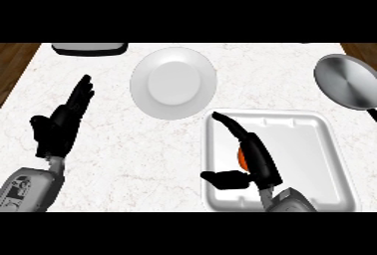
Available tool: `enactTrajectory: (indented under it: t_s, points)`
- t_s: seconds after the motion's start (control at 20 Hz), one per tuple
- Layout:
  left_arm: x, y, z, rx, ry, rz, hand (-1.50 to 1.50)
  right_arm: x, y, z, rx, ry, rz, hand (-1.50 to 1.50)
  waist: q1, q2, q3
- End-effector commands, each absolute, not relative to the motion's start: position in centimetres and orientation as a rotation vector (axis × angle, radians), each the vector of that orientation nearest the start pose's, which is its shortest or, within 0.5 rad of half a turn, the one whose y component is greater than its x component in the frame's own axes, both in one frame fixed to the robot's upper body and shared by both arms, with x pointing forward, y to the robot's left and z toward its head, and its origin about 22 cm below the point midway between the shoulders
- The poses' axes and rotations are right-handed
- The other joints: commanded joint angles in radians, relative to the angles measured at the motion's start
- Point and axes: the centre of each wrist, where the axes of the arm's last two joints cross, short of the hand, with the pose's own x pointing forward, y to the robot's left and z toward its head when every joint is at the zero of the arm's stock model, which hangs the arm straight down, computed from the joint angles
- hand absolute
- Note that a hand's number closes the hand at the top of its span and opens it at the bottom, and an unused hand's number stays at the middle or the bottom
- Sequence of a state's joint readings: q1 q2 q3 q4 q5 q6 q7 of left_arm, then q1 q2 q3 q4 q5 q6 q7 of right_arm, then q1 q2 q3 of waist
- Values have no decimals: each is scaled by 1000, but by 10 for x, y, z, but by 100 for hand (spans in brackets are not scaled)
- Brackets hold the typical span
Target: Pick the squash from the tray and place it in the plate
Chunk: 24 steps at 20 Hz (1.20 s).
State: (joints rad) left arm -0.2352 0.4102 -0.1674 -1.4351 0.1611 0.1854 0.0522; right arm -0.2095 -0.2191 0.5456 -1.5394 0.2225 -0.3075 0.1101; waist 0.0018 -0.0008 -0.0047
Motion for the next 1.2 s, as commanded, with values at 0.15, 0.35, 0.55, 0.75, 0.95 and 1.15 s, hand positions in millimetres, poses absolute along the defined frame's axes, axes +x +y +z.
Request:
enactTrajectory:
  t_s: [0.15,0.35,0.55,0.75,0.95,1.15]
  points:
    - [309,261,29,232,-1543,-216,0,223,-132,-17,-327,-1718,696,-150,-10,1,4]
    - [305,269,34,231,-1565,-224,0,224,-161,32,-473,-1820,728,-150,-16,-3,4]
    - [304,268,43,256,-1570,-208,0,217,-181,92,-563,-1772,774,-150,-15,-6,3]
    - [310,256,41,235,-1550,-208,0,220,-188,101,-678,-1475,1006,-150,-20,-6,0]
    - [297,249,34,228,-1554,-219,0,221,-179,126,-646,-1300,1074,-150,0,-3,3]
    - [309,262,34,239,-1567,-221,0,245,-182,145,-669,-1195,1118,-150,2,3,3]
